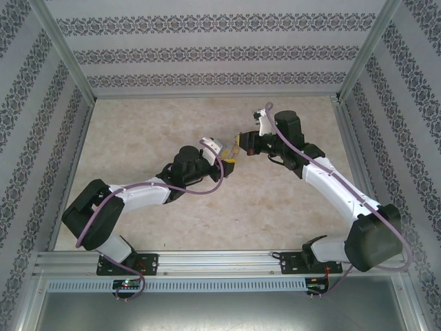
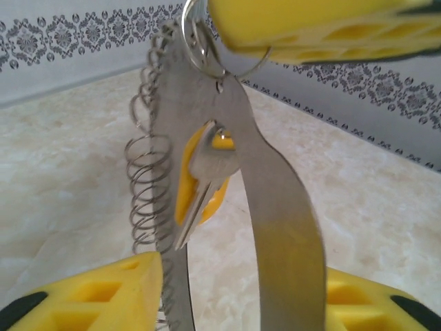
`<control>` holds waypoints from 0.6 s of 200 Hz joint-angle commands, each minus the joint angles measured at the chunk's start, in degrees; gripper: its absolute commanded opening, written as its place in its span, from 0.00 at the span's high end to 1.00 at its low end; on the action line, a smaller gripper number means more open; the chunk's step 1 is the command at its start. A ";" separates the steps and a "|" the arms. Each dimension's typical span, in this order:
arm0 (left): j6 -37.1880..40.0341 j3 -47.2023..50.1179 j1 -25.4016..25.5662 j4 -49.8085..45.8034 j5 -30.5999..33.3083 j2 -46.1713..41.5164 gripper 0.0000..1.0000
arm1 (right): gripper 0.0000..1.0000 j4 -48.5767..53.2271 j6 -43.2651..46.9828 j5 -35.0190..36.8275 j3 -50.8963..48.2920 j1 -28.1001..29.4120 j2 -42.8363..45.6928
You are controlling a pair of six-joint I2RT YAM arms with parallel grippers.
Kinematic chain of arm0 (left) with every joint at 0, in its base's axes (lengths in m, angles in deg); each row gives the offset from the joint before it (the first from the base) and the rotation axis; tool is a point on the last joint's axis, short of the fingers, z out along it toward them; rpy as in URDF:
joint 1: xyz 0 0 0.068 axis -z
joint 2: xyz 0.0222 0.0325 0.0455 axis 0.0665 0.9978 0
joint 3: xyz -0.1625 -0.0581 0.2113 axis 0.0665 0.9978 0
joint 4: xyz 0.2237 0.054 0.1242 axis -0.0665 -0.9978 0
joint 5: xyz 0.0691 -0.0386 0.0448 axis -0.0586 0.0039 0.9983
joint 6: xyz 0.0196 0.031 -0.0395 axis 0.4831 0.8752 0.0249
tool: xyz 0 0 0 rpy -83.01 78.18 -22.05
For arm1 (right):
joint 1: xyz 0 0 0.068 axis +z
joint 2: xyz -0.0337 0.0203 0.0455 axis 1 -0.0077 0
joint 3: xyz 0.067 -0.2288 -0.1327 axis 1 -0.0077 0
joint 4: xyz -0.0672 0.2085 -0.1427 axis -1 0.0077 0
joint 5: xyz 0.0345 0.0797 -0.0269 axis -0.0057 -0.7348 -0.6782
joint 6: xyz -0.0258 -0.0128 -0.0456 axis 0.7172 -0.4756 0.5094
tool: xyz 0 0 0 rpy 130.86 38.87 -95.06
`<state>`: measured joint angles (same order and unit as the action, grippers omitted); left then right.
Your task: Put the keys on the keyring
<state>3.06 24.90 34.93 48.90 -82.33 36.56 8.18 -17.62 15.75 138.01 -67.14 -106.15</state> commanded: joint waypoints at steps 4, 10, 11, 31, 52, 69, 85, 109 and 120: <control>0.97 -1.20 0.37 2.83 0.87 0.80 0.69 | 1.00 -1.84 -0.30 0.71 1.97 0.61 1.28; 0.97 -1.32 0.38 2.84 0.73 0.95 0.75 | 1.00 -1.99 -0.31 0.57 1.90 0.61 1.19; 1.01 -1.38 0.37 2.84 0.74 0.91 0.76 | 1.00 -1.99 -0.31 0.57 1.85 0.61 1.19; 1.39 -2.19 0.31 2.27 -0.10 1.15 0.96 | 1.00 -2.10 -0.15 0.39 1.85 0.67 0.75; 2.30 -3.25 0.28 0.87 -0.31 1.30 1.00 | 1.00 -2.19 0.09 0.20 1.70 0.63 0.69; 3.23 -3.82 0.28 0.13 0.31 1.19 1.00 | 1.00 -2.19 0.31 0.25 1.37 0.61 0.95; 4.90 -4.07 0.32 -0.45 1.52 0.68 1.00 | 1.00 -2.33 0.60 0.09 0.88 0.40 1.34; 8.06 -4.85 0.37 -3.22 6.34 -0.68 1.00 | 1.00 -2.84 1.01 -1.31 0.00 -0.23 2.27; 10.56 -5.50 0.41 -5.23 8.15 -1.38 1.00 | 0.85 -3.52 0.45 -1.62 -0.67 -0.73 2.97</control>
<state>8.00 22.49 35.12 46.69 -79.95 37.26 7.26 -17.44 16.34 137.97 -67.34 -106.02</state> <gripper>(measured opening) 0.053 0.057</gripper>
